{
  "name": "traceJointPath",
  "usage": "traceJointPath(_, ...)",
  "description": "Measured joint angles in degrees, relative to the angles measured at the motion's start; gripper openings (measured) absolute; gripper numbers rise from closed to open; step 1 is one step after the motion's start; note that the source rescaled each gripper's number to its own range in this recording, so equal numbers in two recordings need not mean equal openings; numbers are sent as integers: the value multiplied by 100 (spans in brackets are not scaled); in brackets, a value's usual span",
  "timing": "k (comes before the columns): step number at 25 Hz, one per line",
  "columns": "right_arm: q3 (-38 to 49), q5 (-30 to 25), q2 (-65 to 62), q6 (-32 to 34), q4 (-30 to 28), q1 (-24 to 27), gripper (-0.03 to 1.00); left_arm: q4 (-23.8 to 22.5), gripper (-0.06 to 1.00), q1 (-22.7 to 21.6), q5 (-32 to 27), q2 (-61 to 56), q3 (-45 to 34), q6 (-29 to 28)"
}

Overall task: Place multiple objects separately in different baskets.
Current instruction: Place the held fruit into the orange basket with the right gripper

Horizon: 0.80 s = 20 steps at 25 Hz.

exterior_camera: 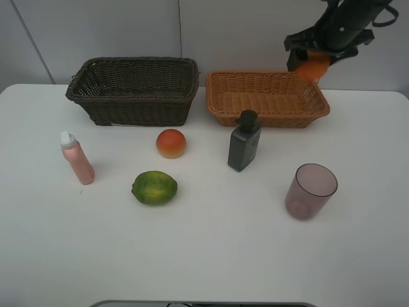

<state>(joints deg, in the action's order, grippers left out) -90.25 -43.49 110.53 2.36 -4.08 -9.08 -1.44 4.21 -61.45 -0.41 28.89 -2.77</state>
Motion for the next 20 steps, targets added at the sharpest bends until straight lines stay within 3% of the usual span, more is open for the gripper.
traceJointPath(6, -599, 62, 803, 0, 9, -71, 91, 0, 100, 0, 0, 0, 0, 0)
traceJointPath(13, -663, 497, 1462, 0, 2, -135, 91, 0, 100, 0, 0, 0, 0, 0)
traceJointPath(20, -663, 559, 1673, 0, -1, -140, 91, 0, 100, 0, 0, 0, 0, 0)
